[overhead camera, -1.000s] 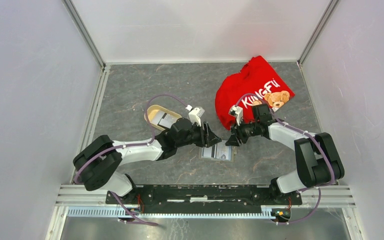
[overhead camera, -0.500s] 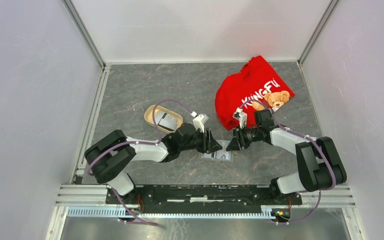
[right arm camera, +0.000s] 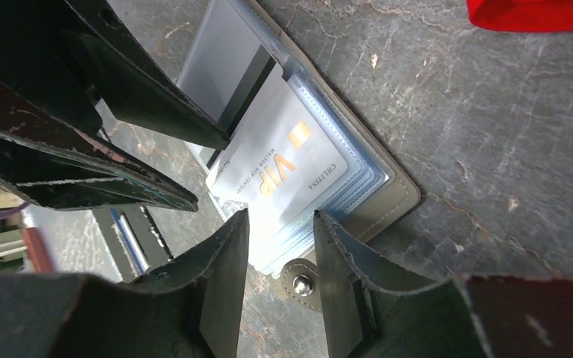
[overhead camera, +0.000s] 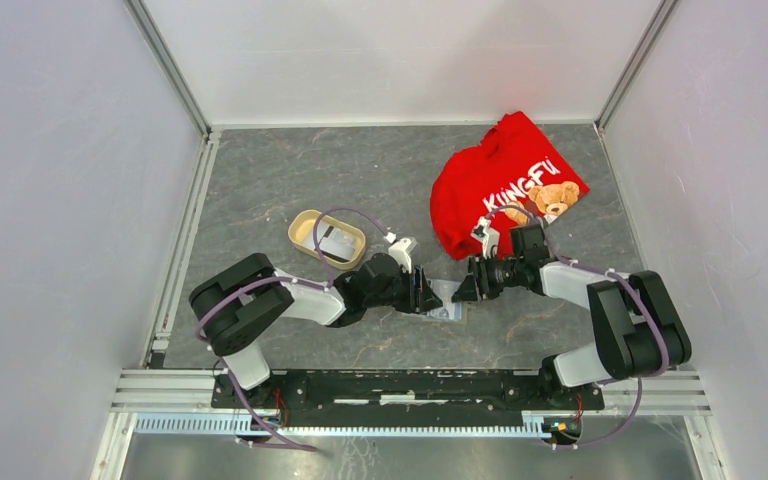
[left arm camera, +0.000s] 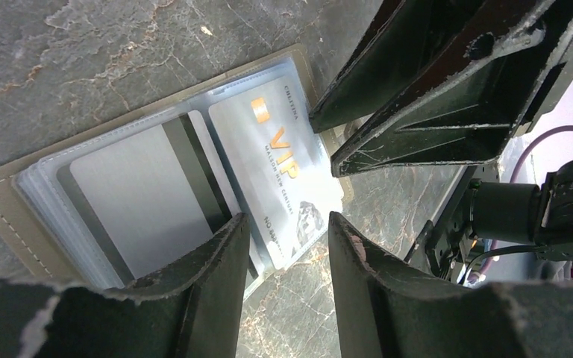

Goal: Put the credit cards into the card holder
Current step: Insert the credit card into the card holder.

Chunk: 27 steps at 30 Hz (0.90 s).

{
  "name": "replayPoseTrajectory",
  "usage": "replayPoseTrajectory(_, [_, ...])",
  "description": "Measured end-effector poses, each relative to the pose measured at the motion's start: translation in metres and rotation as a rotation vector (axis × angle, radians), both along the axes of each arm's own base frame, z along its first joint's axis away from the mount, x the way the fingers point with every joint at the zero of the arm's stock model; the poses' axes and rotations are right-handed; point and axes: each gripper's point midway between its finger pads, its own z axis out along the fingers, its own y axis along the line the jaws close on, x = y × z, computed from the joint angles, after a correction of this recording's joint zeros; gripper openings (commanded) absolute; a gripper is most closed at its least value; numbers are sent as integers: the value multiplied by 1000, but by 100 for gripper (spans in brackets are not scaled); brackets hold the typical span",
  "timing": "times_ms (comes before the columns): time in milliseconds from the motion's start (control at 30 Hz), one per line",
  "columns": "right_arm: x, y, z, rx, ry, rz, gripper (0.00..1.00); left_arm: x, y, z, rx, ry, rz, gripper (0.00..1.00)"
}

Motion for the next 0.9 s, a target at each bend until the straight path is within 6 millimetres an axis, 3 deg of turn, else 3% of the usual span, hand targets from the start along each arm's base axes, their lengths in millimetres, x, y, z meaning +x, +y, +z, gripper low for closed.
replayPoseTrajectory(467, [-2,13,6,128,74,27,38,2,-2,-5,-7,7,13,50])
replayPoseTrajectory(900, [-2,25,35,262,58,72,38,0,1,0,-74,49,13,58])
